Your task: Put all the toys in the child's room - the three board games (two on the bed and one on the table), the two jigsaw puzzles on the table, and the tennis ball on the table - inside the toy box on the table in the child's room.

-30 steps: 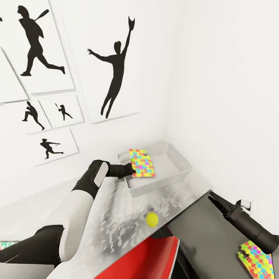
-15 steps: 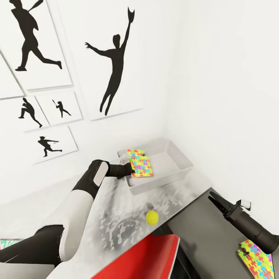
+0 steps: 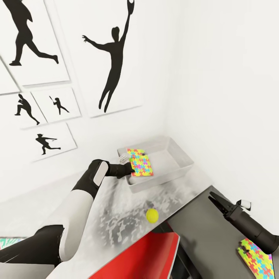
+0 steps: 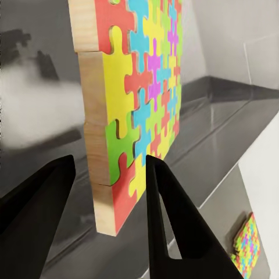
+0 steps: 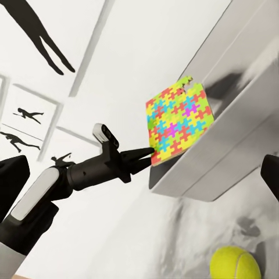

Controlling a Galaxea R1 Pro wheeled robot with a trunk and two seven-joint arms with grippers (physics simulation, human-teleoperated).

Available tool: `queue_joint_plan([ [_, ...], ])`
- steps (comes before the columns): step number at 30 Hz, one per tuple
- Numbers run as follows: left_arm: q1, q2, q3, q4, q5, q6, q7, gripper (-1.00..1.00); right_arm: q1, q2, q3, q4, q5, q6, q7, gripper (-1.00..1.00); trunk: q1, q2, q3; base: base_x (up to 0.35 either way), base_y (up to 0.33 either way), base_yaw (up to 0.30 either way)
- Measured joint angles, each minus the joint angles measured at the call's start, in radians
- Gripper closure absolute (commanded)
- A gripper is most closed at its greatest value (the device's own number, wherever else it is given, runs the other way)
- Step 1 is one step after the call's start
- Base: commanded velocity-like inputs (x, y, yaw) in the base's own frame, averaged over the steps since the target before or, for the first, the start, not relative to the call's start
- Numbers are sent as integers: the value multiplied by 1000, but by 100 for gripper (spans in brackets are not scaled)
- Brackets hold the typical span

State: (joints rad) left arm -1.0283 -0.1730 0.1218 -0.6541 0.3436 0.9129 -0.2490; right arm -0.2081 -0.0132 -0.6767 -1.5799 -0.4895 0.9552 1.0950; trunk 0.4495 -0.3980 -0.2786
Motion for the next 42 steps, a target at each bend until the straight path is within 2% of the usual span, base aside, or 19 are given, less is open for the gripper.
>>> queue_joint_plan([
  [8, 0, 0, 0, -6, 2, 0, 0, 100, 0, 1, -7, 0, 0, -2, 2, -100, 0, 0, -8, 0, 0, 0],
  [39, 0, 0, 0, -8, 3, 0, 0, 100, 0, 1, -14, 0, 0, -2, 3, -100, 0, 0, -8, 0, 0, 0],
  [40, 0, 0, 0, -8, 3, 0, 0, -100, 0, 1, -14, 0, 0, -2, 4, -100, 0, 0, -8, 0, 0, 0],
  [41, 0, 0, 0, -8, 3, 0, 0, -100, 0, 1, -14, 0, 0, -2, 4, -100, 0, 0, -8, 0, 0, 0],
  [42, -1, 0, 1, -9, 28, 3, -4, -100, 0, 1, -14, 0, 0, -2, 4, -100, 0, 0, -8, 0, 0, 0],
])
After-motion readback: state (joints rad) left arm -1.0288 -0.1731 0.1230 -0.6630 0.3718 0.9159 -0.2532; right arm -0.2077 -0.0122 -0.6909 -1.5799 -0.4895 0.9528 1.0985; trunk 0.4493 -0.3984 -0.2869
